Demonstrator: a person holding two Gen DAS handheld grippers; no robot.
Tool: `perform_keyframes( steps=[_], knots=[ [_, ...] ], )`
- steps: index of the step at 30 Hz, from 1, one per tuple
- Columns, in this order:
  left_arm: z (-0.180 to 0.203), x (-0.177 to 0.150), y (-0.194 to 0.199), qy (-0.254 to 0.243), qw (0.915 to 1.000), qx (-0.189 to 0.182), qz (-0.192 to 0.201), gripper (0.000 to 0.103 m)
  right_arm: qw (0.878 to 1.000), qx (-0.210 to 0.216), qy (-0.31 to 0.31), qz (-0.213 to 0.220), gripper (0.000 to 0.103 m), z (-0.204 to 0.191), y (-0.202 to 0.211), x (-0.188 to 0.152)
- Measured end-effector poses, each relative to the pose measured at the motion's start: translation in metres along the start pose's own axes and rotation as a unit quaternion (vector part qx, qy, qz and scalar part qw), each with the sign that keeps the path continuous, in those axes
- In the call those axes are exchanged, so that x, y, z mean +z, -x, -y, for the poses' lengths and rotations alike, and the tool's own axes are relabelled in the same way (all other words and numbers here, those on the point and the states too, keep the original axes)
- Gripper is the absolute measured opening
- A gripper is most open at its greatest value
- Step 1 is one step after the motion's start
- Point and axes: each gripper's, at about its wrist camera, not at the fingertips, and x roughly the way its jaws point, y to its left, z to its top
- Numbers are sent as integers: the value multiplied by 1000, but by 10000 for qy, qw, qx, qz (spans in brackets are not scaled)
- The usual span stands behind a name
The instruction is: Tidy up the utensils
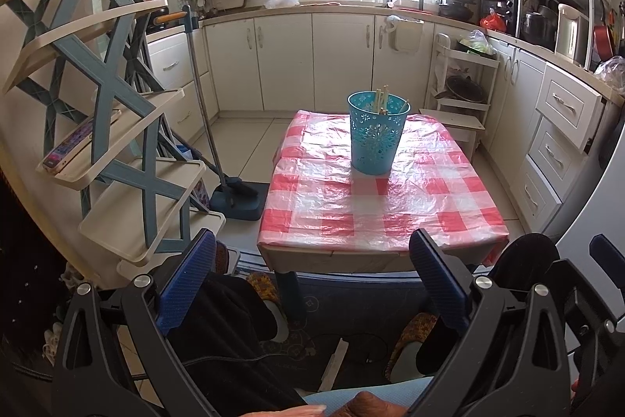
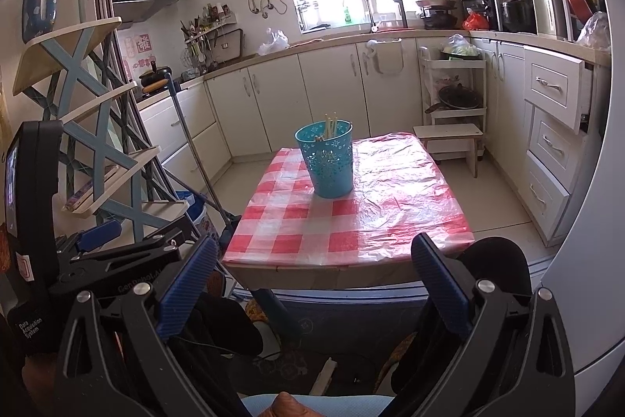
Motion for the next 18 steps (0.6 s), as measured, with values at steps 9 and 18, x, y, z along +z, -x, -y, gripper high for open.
perform_keyframes(
  steps=[9, 18],
  knots=[
    [0, -1, 1, 16, 10000, 1, 22, 95, 10000, 3, 8, -7, 96, -1, -1, 1],
    [-1, -1, 2, 30, 10000, -5, 24, 95, 10000, 5, 11, -14, 96, -1, -1, 0]
  ],
)
